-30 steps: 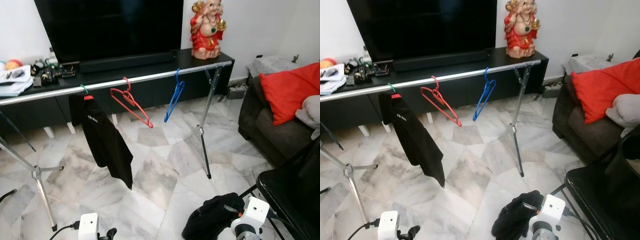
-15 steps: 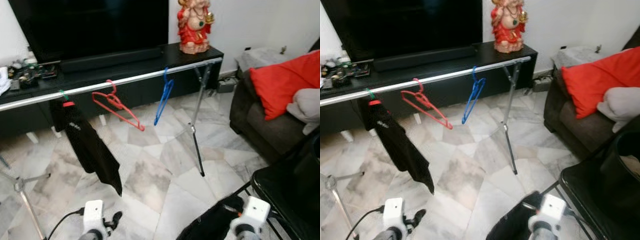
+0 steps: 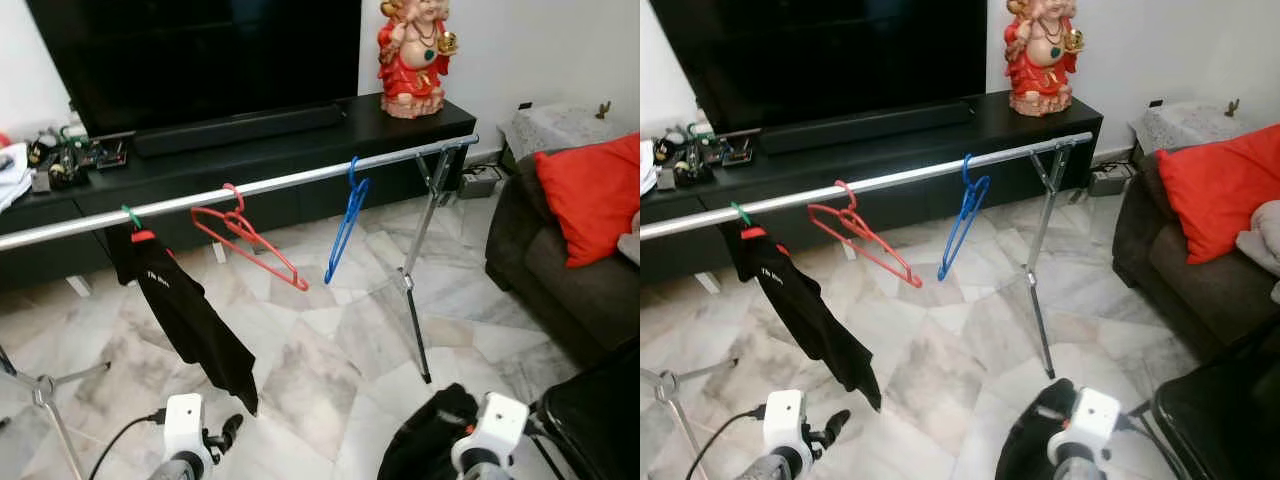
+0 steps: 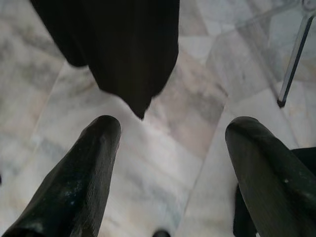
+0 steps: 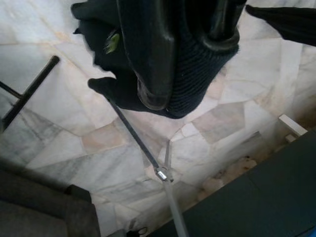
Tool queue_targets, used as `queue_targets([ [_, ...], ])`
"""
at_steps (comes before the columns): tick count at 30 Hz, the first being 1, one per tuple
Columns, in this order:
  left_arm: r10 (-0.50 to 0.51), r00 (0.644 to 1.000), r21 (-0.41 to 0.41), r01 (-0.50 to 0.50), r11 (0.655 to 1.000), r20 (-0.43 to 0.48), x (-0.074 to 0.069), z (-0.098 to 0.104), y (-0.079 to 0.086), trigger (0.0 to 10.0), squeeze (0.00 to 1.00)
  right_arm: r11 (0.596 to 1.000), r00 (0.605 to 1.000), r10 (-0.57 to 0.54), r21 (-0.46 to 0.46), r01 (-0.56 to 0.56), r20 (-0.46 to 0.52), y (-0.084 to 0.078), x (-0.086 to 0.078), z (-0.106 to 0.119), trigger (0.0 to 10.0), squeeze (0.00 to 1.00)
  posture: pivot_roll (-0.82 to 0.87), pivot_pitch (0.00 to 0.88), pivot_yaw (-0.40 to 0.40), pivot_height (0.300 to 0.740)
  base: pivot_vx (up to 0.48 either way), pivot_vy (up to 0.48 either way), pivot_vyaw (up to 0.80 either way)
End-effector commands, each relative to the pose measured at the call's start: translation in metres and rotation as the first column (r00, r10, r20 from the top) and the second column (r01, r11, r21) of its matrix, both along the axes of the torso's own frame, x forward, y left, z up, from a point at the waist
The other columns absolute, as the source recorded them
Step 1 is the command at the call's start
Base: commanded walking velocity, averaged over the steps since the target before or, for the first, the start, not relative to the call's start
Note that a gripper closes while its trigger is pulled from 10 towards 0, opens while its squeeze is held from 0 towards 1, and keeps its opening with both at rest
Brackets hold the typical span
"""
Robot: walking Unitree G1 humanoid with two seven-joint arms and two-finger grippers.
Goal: Hang hanger
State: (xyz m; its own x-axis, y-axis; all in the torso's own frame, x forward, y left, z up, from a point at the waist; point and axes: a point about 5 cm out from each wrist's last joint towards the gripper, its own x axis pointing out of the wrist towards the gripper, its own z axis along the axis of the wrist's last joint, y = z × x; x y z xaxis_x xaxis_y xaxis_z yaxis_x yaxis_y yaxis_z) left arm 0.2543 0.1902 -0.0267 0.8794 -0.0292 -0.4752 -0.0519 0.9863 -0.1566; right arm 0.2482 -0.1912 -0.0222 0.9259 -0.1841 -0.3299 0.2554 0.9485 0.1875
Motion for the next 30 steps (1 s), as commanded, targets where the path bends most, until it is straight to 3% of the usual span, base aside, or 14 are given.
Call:
queue_targets([
  [1, -0.020, 0.999, -0.020, 0.021, 1.000, 0.037, 0.007, 0.006, -0.006, 10.0, 0.00, 1.000, 1.000, -0.018, -0.013, 0.018, 0.003, -0.008, 0.000, 0.001, 10.0, 0.00, -0.05, 0.037, 0.090, 0.740, 0.296, 0.000, 0.00],
  [9, -0.105, 0.984, -0.044, 0.113, 0.993, 0.146, 0.031, 0.030, -0.018, 10.0, 0.00, 1.000, 1.000, -0.015, -0.013, 0.015, 0.000, -0.007, 0.001, 0.002, 10.0, 0.00, -0.05, 0.029, 0.093, 0.740, 0.283, 0.000, 0.00],
  [20, -0.209, 0.953, -0.084, 0.232, 0.969, 0.219, 0.040, 0.044, -0.032, 10.0, 0.00, 1.000, 1.000, -0.010, -0.010, 0.010, -0.001, -0.005, 0.002, 0.001, 10.0, 0.00, -0.05, 0.025, 0.095, 0.740, 0.287, 0.000, 0.00],
  [27, -0.225, 0.935, -0.075, 0.254, 0.964, 0.276, 0.048, 0.058, -0.030, 10.0, 0.00, 1.000, 1.000, -0.014, -0.009, 0.014, -0.003, -0.006, 0.001, 0.001, 10.0, 0.00, -0.05, 0.037, 0.095, 0.740, 0.074, 0.000, 0.00],
  [30, -0.207, 0.925, -0.132, 0.260, 0.956, 0.319, 0.052, 0.071, -0.026, 10.0, 0.00, 1.000, 1.000, -0.014, -0.009, 0.014, -0.005, -0.006, 0.000, 0.000, 10.0, 0.00, -0.04, 0.045, 0.097, 0.740, 0.000, 0.000, 0.00],
])
